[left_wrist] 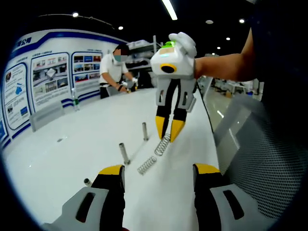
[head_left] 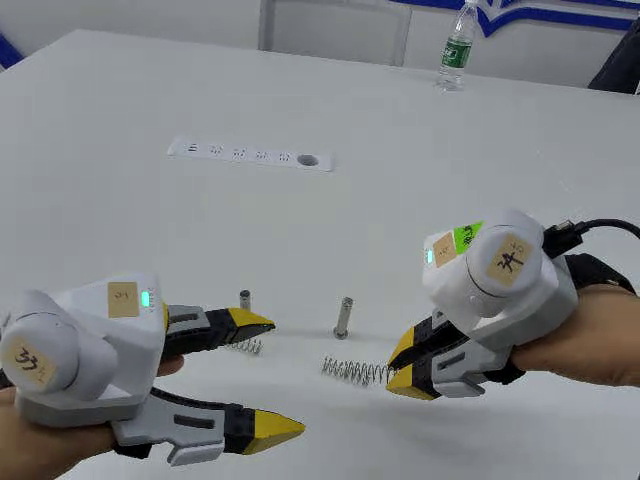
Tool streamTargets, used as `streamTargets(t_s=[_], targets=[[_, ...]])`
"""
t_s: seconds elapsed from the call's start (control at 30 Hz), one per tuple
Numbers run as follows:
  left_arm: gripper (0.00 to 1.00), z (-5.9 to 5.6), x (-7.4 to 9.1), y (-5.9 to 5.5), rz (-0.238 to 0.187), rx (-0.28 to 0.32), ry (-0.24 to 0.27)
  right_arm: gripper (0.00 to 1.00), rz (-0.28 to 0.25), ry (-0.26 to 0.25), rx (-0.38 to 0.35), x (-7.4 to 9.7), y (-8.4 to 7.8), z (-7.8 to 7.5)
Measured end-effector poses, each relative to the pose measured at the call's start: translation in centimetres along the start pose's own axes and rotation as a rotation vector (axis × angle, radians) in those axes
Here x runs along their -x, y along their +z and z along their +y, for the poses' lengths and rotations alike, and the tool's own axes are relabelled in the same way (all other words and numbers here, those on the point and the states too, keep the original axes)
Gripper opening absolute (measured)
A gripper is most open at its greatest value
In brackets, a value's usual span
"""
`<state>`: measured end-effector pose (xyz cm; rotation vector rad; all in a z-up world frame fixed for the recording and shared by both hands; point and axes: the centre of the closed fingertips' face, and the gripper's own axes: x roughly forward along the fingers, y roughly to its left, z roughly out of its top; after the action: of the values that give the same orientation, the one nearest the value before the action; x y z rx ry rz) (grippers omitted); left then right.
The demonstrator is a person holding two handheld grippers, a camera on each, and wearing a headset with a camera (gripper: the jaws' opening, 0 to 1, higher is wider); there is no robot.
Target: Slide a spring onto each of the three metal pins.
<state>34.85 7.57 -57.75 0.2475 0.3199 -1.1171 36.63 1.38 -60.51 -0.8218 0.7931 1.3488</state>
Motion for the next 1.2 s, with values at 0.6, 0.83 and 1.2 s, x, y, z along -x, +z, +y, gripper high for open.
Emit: streamTargets(t_s=[0.6, 0.83, 1.2], targets=[[0.33, -1.4, -2.1, 0.2, 0.011, -0.052, -0.093, 0.12, -0.016, 0.038, 0.091, 0.0, 2.1, 1.7], [0.26, -1.7, -2.4, 0.2, 0.013, -0.068, -0.104, 0.12, -0.022, 0.047, 0.118, 0.0, 2.6, 2.1], [0.23, -1.9, -2.9, -0.7, 0.049, -0.083, -0.114, 0.11, -0.028, 0.049, 0.126, 0.2, 3.0, 2.4]])
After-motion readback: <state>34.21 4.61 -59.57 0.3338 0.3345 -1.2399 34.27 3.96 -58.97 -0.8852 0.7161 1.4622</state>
